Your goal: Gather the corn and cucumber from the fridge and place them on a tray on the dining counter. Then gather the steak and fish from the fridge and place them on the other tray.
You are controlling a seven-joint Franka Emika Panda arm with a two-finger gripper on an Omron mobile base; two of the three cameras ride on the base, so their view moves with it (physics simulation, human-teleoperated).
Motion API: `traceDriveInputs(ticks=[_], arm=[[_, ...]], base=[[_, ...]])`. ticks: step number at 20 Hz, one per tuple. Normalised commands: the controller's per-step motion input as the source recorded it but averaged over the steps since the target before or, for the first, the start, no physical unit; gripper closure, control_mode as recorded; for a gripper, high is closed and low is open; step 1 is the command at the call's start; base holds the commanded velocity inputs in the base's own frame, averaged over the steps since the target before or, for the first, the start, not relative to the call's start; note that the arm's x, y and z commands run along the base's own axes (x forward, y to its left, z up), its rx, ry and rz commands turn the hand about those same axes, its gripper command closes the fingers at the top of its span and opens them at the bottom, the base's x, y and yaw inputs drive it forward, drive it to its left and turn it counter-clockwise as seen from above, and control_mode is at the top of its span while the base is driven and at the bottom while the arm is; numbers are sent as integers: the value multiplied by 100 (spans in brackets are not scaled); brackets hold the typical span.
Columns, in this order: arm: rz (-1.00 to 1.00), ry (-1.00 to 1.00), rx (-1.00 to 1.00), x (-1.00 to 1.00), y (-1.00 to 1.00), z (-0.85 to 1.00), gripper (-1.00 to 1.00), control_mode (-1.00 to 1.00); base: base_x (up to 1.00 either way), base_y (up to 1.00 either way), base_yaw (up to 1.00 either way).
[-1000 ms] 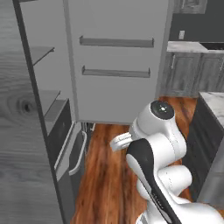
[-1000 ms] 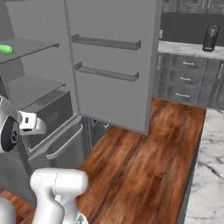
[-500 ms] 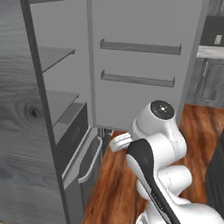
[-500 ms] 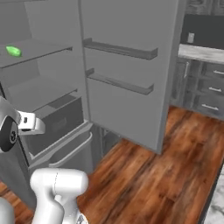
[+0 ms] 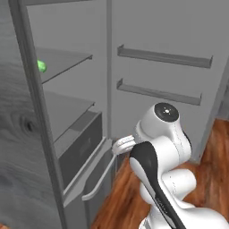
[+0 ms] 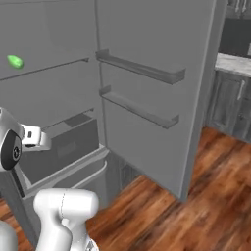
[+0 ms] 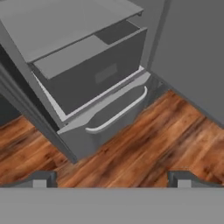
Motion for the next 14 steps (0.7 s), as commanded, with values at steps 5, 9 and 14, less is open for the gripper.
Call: traceDriveInputs(ticks=[5, 9, 14], arm=[[0, 0, 0, 0, 0, 0, -100, 100], [0, 0, 0, 0, 0, 0, -100, 100], [0, 0, 0, 0, 0, 0, -100, 100]], base=[[50, -13, 36], [49, -10, 38], [52, -6, 39]])
